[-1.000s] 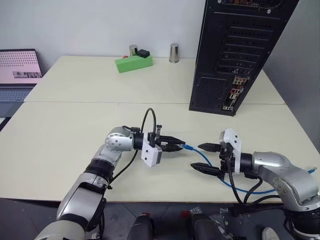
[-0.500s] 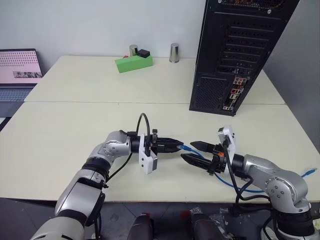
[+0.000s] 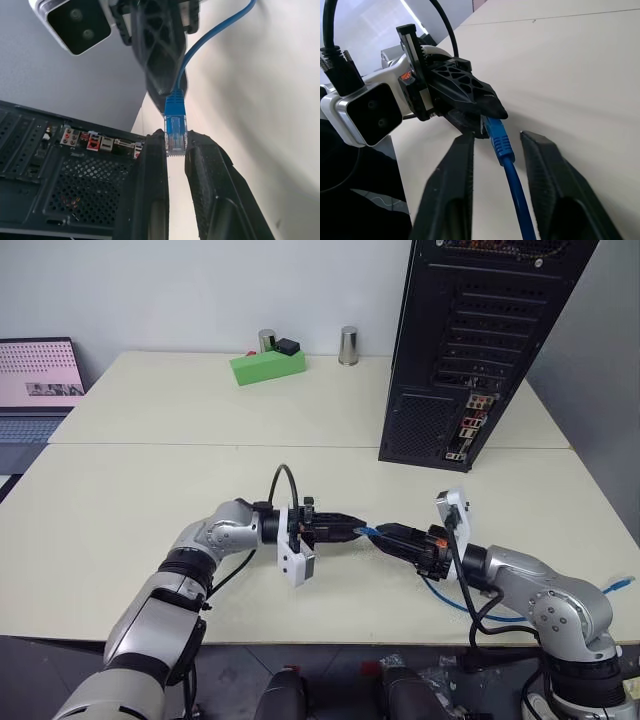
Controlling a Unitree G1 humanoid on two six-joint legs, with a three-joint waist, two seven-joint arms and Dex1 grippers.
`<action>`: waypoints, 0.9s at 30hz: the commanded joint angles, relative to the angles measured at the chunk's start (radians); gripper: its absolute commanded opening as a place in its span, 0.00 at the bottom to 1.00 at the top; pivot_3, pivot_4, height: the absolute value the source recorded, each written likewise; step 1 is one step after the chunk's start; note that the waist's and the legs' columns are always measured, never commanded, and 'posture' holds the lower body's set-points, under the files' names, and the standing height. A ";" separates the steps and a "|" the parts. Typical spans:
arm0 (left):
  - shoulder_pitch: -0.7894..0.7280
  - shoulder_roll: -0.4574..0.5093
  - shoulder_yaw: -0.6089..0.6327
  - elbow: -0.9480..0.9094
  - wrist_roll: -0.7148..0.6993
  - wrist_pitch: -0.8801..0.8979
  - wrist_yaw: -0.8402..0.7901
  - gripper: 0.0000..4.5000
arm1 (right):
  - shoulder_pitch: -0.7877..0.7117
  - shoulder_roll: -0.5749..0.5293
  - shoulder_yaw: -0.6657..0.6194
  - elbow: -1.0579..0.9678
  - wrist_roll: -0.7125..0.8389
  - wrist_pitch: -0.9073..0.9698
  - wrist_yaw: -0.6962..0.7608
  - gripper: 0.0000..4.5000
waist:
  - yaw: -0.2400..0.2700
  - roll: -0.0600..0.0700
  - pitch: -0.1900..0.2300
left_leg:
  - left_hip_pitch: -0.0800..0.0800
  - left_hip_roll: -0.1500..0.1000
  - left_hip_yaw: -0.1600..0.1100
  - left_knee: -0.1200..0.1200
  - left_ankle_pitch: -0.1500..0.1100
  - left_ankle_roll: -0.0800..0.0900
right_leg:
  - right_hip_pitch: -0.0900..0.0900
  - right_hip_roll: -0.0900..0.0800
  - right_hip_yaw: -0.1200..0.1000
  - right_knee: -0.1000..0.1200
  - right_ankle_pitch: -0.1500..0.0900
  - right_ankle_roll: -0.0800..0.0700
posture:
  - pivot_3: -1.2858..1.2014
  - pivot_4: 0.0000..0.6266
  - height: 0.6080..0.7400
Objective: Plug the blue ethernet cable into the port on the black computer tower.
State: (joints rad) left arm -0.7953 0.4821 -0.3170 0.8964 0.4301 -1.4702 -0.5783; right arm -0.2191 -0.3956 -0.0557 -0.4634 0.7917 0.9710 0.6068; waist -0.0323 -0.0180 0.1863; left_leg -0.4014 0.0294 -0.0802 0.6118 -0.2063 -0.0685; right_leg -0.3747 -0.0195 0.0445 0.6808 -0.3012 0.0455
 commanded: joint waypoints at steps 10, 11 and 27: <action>-0.021 0.020 -0.001 -0.037 0.074 0.007 0.135 0.06 | -0.041 -0.005 -0.017 0.007 0.081 0.021 -0.009 0.00 | 0.000 0.000 0.000 | 0.000 0.000 0.000 0.000 0.000 0.000 | 0.000 0.000 0.000 0.000 0.000 0.000 | 0.52 0.24 1.00; -0.020 0.021 -0.001 -0.039 0.080 0.009 0.143 0.06 | -0.043 -0.006 -0.019 0.008 0.085 0.023 -0.009 0.00 | 0.000 0.000 0.000 | 0.000 0.000 0.000 0.000 0.000 0.000 | 0.000 0.000 0.000 0.000 0.000 0.000 | 0.52 0.24 1.00; -0.010 0.041 -0.030 -0.059 0.126 0.024 0.222 0.06 | -0.055 -0.015 -0.027 0.043 0.100 0.029 -0.030 0.35 | 0.000 0.000 0.000 | 0.000 0.000 0.000 0.000 0.000 0.000 | 0.000 0.000 0.000 0.000 0.000 0.000 | 0.52 0.24 1.00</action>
State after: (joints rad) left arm -0.7954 0.5100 -0.3452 0.8670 0.5531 -1.4455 -0.3811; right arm -0.2600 -0.4130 -0.0652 -0.4112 0.8635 0.9985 0.5839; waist -0.0323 -0.0180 0.1863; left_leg -0.4015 0.0295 -0.0802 0.6116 -0.2063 -0.0685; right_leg -0.3748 -0.0196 0.0444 0.6809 -0.3011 0.0455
